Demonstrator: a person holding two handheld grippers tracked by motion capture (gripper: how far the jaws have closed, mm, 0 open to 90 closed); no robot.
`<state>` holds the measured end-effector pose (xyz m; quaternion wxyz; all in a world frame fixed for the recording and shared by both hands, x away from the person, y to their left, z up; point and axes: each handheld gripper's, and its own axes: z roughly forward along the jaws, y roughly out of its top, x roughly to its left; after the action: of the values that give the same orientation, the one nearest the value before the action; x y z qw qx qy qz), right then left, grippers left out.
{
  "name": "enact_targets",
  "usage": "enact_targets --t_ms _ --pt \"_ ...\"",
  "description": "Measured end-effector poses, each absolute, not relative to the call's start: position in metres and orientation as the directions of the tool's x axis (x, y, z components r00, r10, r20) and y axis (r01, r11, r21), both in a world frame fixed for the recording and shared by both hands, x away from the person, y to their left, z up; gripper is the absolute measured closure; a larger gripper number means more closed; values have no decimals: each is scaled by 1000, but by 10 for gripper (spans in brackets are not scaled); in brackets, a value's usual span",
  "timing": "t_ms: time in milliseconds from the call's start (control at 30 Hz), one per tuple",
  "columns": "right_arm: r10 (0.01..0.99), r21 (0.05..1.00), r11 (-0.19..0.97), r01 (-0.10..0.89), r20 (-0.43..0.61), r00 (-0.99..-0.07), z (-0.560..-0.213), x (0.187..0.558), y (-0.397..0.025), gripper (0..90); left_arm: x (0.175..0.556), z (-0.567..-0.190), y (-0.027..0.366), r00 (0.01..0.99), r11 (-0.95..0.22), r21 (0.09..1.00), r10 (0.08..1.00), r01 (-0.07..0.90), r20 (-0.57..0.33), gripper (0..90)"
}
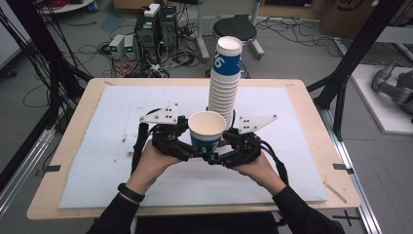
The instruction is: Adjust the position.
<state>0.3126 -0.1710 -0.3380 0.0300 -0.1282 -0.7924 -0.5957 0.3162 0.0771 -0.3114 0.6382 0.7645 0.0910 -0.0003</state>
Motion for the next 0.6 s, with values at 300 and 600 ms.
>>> enact_targets --t_ms 300,600 --pt "155 934 283 219 181 -971 -337 312 -171 304 314 -308 78 982 -173 975 149 139 -113 203" --pt "142 925 309 220 184 -973 -340 313 -168 304 313 -303 82 983 -160 978 150 134 -110 192"
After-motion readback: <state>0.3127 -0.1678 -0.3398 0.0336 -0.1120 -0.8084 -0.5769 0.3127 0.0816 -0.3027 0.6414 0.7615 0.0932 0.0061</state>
